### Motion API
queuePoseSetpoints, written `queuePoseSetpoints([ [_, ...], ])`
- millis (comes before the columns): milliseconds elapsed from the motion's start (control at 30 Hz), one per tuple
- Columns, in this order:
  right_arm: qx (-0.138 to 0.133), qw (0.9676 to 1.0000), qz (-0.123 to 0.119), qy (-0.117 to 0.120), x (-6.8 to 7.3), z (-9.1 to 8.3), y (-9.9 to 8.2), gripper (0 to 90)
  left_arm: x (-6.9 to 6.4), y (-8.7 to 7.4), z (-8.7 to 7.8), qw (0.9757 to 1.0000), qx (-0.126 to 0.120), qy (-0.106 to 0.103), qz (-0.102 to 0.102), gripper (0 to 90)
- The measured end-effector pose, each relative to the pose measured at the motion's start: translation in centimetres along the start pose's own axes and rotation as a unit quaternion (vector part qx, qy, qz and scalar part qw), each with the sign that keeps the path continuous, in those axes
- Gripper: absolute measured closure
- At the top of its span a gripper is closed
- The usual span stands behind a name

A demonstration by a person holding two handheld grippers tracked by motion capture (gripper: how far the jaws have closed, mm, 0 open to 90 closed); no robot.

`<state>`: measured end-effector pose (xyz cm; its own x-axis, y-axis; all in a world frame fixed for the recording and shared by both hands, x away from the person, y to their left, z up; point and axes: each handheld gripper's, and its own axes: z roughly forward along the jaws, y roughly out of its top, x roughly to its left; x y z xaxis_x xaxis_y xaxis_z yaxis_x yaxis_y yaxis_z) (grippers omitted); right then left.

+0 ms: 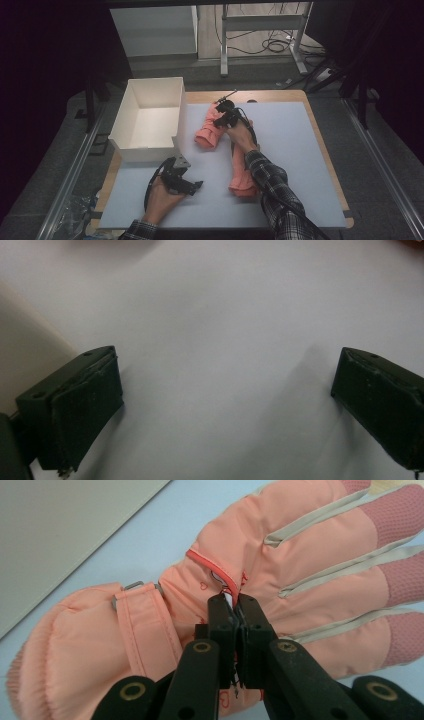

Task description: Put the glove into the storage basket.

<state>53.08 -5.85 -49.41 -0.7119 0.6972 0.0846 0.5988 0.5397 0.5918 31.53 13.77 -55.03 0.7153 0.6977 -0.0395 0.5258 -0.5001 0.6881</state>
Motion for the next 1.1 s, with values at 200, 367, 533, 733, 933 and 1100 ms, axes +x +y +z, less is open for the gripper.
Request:
queuePoseSetpoints([
  [200, -0.009, 0.9999, -0.005, 0.006, 0.0, -1.4, 0.3, 87.1, 0.0, 0.0, 0.0, 1.0000, 0.000, 0.000, 0.001, 0.1],
  [367, -0.023, 0.9994, -0.006, 0.025, 0.1, -2.9, 0.4, 87.0, 0.0, 0.0, 0.0, 1.0000, 0.001, 0.000, 0.001, 0.1],
  [533, -0.035, 0.9980, -0.013, 0.051, 0.4, -4.6, 0.3, 86.9, 0.0, 0.0, 0.0, 1.0000, 0.000, 0.000, 0.000, 0.1],
  [733, -0.045, 0.9961, -0.024, 0.072, 0.8, -6.7, 0.1, 86.8, 0.0, 0.0, 0.0, 1.0000, 0.001, 0.000, 0.002, 0.1],
  [933, -0.046, 0.9942, -0.041, 0.087, 1.4, -8.9, -0.5, 86.7, 0.0, 0.0, 0.0, 1.0000, 0.000, 0.000, 0.002, 0.0],
  [1100, -0.049, 0.9925, -0.056, 0.097, 1.9, -10.9, -1.5, 86.6, 0.0, 0.0, 0.0, 1.0000, 0.000, 0.000, 0.002, 0.1],
])
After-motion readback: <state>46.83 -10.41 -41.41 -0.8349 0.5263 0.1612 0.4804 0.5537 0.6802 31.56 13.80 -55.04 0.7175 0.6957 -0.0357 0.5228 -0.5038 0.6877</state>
